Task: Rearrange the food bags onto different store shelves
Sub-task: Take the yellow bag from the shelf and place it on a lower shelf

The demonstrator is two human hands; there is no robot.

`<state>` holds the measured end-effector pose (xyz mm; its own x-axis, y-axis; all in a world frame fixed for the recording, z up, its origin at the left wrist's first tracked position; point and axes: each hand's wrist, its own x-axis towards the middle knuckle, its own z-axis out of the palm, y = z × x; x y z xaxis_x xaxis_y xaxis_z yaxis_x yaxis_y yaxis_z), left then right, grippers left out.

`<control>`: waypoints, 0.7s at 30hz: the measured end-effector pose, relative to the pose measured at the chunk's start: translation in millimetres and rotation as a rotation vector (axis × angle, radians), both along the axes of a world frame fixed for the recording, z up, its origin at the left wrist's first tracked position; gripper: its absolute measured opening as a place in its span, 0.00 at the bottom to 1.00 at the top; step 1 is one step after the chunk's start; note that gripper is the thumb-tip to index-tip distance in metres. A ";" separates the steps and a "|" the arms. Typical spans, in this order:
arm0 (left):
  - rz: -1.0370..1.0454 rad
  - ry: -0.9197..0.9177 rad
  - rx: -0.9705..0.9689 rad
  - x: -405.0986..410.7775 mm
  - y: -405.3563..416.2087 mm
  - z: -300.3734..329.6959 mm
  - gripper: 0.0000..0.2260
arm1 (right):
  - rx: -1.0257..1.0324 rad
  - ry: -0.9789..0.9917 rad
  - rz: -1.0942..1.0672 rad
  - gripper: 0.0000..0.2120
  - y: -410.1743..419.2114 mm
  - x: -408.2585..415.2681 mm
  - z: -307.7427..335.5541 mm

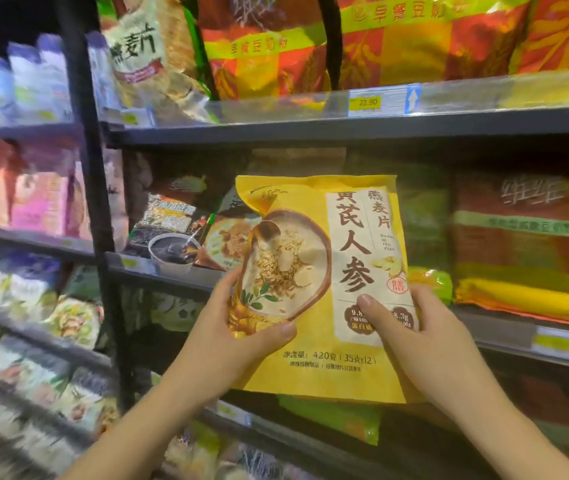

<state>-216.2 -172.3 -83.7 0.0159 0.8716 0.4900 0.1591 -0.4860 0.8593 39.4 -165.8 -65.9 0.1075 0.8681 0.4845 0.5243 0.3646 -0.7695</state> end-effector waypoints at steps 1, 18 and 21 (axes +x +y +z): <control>0.015 0.000 0.004 -17.1 -7.1 -1.0 0.44 | 0.000 -0.006 0.015 0.29 -3.7 -17.8 0.3; 0.403 -0.131 -0.076 -315.8 -151.5 -47.5 0.46 | -0.140 -0.047 0.423 0.27 -59.5 -335.2 -28.8; 0.475 -0.156 -0.105 -358.9 -168.5 -55.6 0.45 | -0.169 -0.065 0.499 0.27 -62.5 -385.4 -39.0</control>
